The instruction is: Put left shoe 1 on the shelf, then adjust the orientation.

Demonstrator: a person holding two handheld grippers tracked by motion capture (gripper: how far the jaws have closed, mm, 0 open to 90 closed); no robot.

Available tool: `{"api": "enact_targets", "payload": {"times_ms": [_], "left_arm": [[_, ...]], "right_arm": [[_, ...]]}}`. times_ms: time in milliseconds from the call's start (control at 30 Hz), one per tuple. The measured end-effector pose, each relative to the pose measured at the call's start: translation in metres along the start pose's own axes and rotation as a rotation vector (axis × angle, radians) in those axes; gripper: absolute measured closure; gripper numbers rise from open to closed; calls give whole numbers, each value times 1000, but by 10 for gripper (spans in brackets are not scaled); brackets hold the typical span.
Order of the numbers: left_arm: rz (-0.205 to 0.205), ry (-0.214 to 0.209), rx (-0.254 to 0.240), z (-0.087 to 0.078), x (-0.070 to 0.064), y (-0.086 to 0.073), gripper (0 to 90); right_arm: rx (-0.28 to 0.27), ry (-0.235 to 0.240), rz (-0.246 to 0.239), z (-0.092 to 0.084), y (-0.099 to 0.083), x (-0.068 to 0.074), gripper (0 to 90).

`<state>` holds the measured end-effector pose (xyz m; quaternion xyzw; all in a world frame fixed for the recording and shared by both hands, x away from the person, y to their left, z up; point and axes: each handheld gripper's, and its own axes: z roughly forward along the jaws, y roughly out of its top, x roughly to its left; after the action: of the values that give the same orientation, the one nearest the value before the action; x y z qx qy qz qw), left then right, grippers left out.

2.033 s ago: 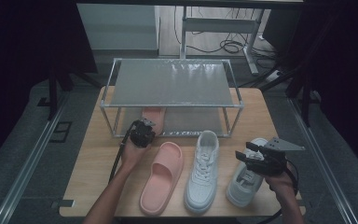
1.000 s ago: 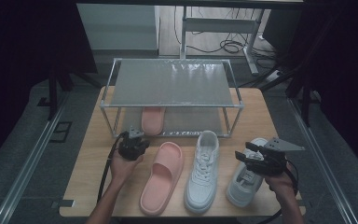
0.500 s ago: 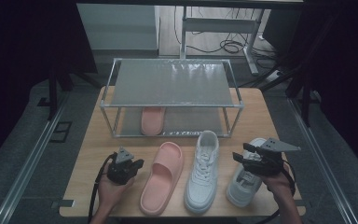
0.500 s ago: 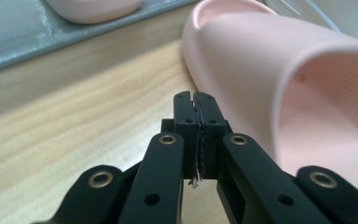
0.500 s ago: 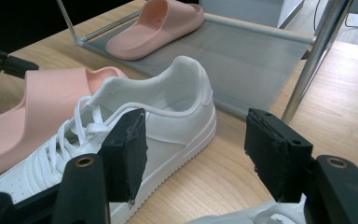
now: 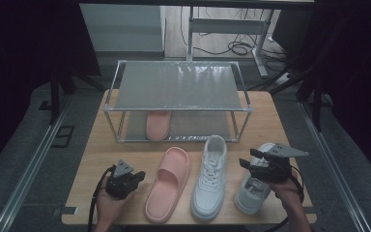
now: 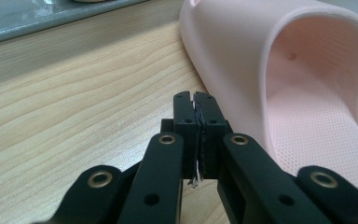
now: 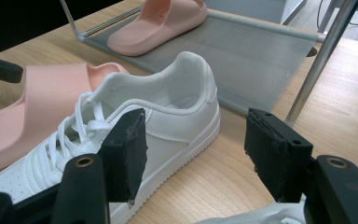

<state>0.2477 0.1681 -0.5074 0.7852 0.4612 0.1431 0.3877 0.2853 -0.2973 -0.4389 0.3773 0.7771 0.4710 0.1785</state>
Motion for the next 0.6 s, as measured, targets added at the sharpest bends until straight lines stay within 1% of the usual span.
{"api": "enact_targets", "payload": {"times_ms": [100, 233, 267, 300, 500, 600], "left_arm": [[6, 2, -6, -2, 0, 1, 886], [-1, -11, -15, -4, -2, 2, 888], [7, -13, -15, -4, -2, 3, 888], [7, -15, -16, -4, -3, 3, 888], [34, -34, -48, -12, -13, 8, 892], [44, -45, -52, -13, -19, 10, 898]], "right_arm": [[-6, 3, -3, 0, 1, 1, 392], [1, 2, -4, 0, 1, 1, 392], [-1, 1, -3, 1, 0, 1, 392], [2, 2, -2, 1, 0, 1, 392], [2, 5, -7, 2, 1, 3, 391], [4, 5, -9, 3, 1, 4, 391]]}}
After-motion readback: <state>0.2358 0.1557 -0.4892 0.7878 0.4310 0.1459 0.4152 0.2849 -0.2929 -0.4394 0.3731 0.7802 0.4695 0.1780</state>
